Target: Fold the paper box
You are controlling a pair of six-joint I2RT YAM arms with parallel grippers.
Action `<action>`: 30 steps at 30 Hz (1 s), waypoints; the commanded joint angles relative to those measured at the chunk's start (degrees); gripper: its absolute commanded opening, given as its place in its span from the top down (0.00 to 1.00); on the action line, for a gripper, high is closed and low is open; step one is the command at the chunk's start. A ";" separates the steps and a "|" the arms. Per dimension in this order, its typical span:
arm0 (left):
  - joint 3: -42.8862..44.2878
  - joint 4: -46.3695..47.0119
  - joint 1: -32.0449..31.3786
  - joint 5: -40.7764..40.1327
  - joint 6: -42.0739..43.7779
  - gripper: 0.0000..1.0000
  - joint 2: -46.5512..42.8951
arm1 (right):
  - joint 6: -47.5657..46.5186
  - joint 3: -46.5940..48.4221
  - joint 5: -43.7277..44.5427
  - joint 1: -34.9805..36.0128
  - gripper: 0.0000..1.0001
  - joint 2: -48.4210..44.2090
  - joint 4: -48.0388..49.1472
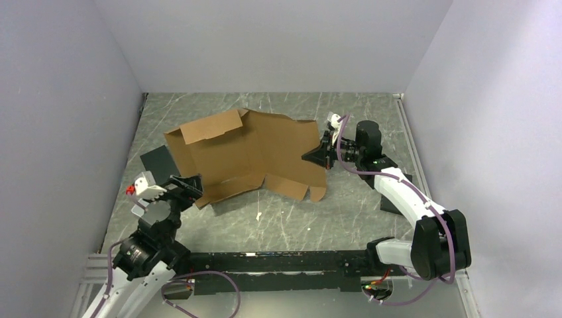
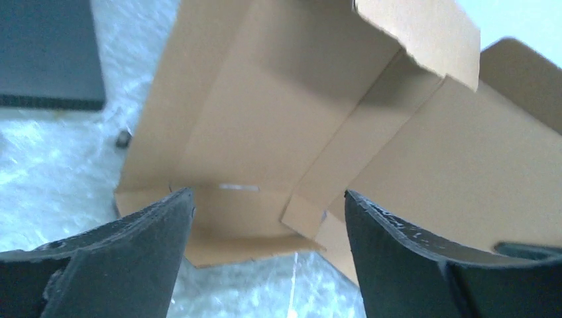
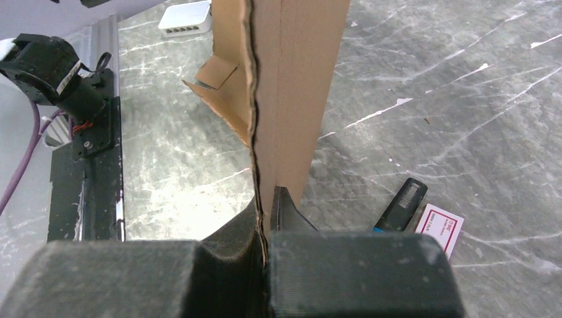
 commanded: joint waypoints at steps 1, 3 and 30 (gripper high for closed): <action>-3.08 7.85 0.25 -9.25 11.79 0.07 -1.14 | -1.92 1.48 0.24 0.09 1.00 -1.13 0.82; -2.31 12.15 0.24 -10.14 15.78 0.01 3.06 | -1.99 1.44 0.24 0.11 1.00 -1.08 0.74; -2.29 54.49 58.10 68.53 10.15 0.37 43.99 | -2.27 2.39 -1.43 0.12 1.00 -0.63 -0.30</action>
